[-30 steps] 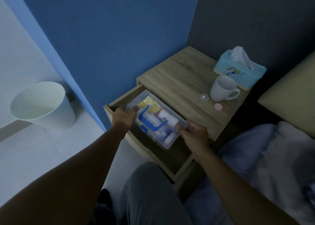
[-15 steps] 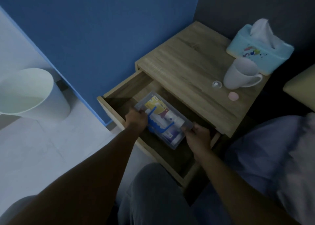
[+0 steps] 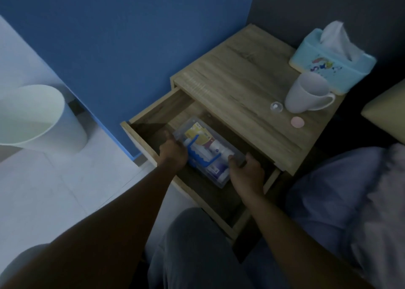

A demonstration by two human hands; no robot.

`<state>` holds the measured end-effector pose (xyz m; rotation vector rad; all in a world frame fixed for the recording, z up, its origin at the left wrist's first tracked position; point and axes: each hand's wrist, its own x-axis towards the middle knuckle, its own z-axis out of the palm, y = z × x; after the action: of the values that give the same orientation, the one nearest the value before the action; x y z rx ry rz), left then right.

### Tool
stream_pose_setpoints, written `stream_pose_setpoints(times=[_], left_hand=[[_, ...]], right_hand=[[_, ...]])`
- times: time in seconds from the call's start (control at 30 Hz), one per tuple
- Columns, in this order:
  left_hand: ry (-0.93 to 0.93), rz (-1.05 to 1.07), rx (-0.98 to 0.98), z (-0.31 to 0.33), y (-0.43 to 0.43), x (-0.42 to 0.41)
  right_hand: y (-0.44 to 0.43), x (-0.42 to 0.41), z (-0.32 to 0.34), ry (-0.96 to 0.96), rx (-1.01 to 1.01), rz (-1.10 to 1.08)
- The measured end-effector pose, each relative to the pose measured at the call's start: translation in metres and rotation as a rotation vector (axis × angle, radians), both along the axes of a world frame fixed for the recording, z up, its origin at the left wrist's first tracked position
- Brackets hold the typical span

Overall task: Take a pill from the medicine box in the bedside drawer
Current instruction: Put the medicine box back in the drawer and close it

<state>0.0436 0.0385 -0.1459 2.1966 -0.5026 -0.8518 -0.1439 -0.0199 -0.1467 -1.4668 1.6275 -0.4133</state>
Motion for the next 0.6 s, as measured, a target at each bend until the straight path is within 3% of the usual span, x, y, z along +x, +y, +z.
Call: stream_pose_setpoints(times=[0.1, 0.2, 0.3, 0.43, 0.6], left_hand=[[-0.151, -0.119, -0.088, 0.007, 0.018, -0.004], [-0.419, -0.295, -0.097, 0.008, 0.042, -0.006], [-0.528, -0.271, -0.15, 0.008, 0.065, -0.009], [-0.306, -0.063, -0.241, 0.004, 0.089, -0.017], [0.004, -0.032, -0.191, -0.01, 0.102, -0.03]], right_hand=[[0.003, -0.007, 0.017, 0.046, -0.112, 0.157], [-0.002, -0.019, 0.034, 0.048, -0.228, 0.246], [-0.01, -0.033, 0.046, 0.107, -0.335, 0.292], [-0.026, -0.058, 0.048, 0.278, -0.491, 0.377], [-0.043, -0.088, 0.032, 0.485, -0.484, 0.537]])
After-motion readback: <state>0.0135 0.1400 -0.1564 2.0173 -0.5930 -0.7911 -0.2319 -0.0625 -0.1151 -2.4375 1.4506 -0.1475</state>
